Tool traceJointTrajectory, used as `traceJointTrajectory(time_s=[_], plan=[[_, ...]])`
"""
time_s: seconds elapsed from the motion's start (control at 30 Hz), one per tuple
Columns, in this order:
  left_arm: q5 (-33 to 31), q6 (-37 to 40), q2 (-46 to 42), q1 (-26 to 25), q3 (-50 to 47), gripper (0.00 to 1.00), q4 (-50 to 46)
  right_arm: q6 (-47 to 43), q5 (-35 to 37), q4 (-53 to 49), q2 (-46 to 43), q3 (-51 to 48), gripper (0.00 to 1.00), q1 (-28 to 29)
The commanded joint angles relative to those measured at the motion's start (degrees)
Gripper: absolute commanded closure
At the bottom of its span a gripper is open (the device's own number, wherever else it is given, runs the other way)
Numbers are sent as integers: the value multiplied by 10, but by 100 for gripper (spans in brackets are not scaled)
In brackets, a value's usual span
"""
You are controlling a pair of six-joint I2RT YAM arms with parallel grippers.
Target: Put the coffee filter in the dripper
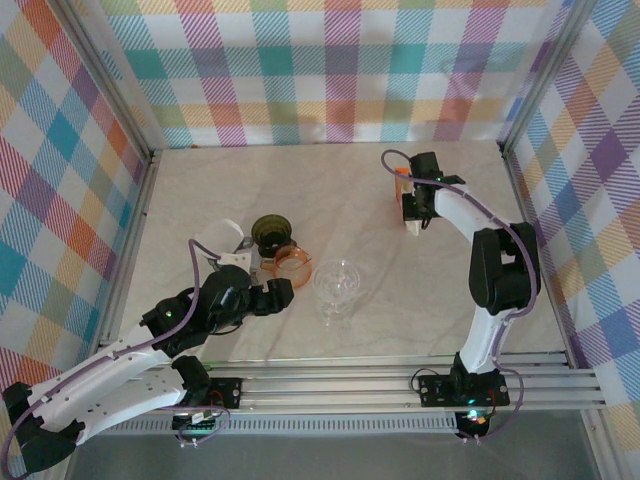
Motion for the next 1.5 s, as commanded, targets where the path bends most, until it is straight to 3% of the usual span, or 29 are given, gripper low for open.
traceJointTrajectory(time_s=[0.0, 0.3, 0.63, 0.8, 0.97, 1.2, 1.47], plan=[[-10, 7, -3, -7, 9, 13, 9, 3, -17, 6, -45, 4, 100, -4], [-14, 4, -5, -7, 11, 13, 8, 32, -22, -19, -124, -15, 100, -3], [-18, 1, -16, -7, 31, 12, -17, 69, -74, -30, -280, -74, 100, 16], [-26, 0, -33, -7, 44, 12, -36, 93, -117, -81, -372, -103, 100, 70], [-33, 5, -47, -7, 53, 11, -52, 104, -129, -166, -437, -92, 100, 182], [-41, 12, -60, -7, 60, 10, -62, 150, -214, -302, -417, 1, 100, 290], [-40, 17, -66, -7, 60, 9, -66, 159, -254, -454, -321, 118, 100, 316]])
